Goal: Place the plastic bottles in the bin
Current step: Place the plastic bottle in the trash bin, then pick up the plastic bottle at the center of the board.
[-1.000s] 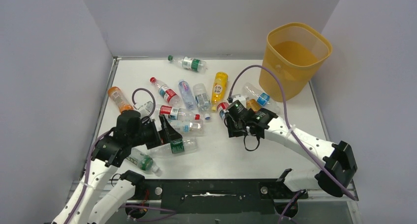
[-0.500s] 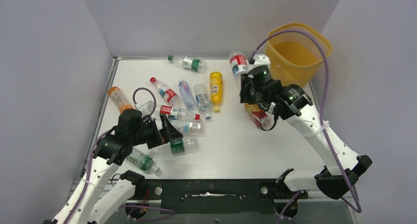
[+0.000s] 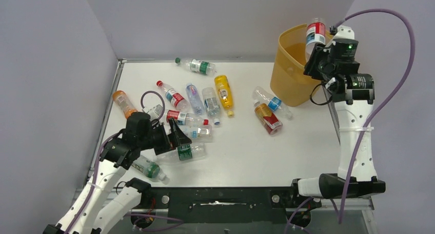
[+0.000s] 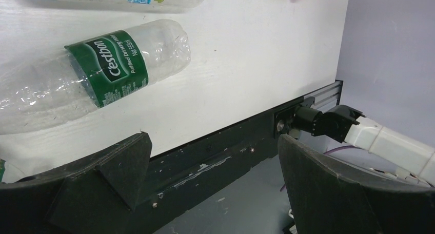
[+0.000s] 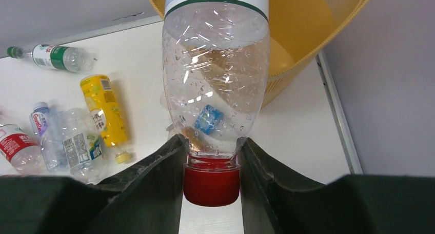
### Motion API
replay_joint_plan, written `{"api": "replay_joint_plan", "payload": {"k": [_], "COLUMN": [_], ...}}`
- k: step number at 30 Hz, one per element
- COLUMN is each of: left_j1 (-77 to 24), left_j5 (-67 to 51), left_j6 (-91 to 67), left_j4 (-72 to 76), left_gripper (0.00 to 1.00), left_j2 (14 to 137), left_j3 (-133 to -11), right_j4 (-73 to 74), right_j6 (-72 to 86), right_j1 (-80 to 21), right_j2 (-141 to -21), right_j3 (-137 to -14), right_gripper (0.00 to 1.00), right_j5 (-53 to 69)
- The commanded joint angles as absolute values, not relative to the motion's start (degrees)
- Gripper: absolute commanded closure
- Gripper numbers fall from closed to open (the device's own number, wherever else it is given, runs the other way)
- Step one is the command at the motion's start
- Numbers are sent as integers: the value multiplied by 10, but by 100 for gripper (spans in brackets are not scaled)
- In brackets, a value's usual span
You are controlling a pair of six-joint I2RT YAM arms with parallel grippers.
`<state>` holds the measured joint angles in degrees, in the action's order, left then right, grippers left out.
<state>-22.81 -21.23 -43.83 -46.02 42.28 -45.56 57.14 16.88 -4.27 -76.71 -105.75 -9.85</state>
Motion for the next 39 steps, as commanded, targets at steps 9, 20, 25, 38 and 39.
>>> {"api": "replay_joint_plan", "payload": {"k": [9,20,25,38,39], "left_j1": [-231,-231,-231,-231,-231], "left_j5": [-221,-213,-204,-199,-200], "left_j6": [-451,-453,-447,-444,-446], "left_j4": [-425,-426,-440,-439,-436], "left_gripper": [3,3,3,2,2], "left_j2": [420,425,424,419,420], "left_j3": [-481,-492,-496,-482,-480], "right_j4": [526,529,542,523,520], "right_j6": [144,167,166,215,220], "right_j1": [109,113,89,-154,-170], "right_j2": [-853,-851,-820,-685,-677], "right_j3": [-1109,-1130,-1118,-908,-885], "right_gripper": [47,1,0,0,0], "right_j5": [123,171,168,5,-3]}}
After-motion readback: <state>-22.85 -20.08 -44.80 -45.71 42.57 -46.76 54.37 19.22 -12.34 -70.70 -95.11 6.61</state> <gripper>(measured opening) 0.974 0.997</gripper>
